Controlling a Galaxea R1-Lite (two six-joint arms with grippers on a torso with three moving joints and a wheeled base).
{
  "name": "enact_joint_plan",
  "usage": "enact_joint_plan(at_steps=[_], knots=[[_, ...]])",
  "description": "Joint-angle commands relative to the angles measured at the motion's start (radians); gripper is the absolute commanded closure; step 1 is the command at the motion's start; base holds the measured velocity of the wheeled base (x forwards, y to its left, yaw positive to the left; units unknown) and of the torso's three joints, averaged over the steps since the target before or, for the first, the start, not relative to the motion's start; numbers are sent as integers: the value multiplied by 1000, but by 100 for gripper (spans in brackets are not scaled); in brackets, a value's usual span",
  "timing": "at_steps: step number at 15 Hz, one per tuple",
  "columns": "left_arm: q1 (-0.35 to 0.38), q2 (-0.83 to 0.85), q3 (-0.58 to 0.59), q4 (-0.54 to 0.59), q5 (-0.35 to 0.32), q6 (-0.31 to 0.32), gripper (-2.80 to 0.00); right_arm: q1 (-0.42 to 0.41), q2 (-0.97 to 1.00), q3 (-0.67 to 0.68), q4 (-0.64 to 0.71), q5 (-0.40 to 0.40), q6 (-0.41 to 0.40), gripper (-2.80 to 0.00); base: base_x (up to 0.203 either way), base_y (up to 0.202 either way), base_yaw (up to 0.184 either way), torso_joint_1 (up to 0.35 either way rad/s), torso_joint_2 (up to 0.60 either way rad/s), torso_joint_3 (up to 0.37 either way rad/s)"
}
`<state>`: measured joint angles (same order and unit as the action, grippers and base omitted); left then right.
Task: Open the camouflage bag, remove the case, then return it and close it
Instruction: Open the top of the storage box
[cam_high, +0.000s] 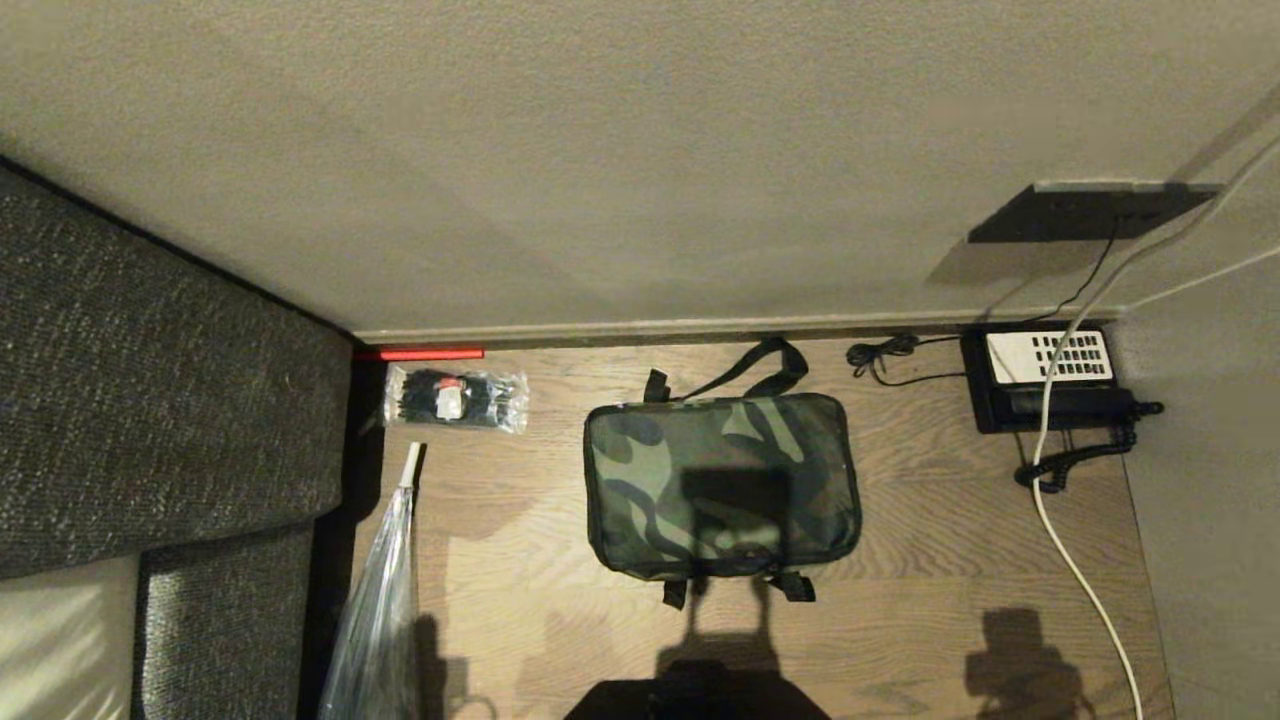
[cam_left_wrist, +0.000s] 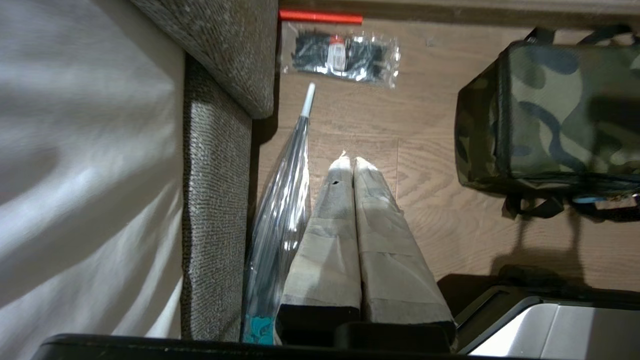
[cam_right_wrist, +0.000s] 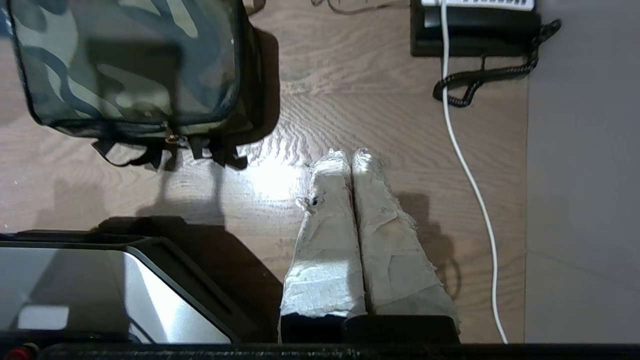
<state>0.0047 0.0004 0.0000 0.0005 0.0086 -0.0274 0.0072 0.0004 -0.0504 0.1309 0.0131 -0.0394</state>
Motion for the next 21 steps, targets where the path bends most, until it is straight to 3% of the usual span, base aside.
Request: enact_joint_plan(at_steps=[1, 10, 16, 21], knots=[[0, -2, 3, 1, 0, 2, 0, 0, 0, 0, 0, 1, -1, 0, 0, 0, 0, 2, 2, -195], [0, -2, 3, -1, -1, 9, 0, 0, 0, 0, 1, 1, -1, 0, 0, 0, 0, 0, 1, -33], [0, -2, 3, -1, -1, 9, 0, 0, 0, 0, 0, 1, -1, 0, -171, 0, -1, 3, 2, 1], [0, -2, 3, -1, -1, 9, 0, 0, 0, 1, -2, 4, -17, 0, -19, 0, -1, 0, 0, 1]])
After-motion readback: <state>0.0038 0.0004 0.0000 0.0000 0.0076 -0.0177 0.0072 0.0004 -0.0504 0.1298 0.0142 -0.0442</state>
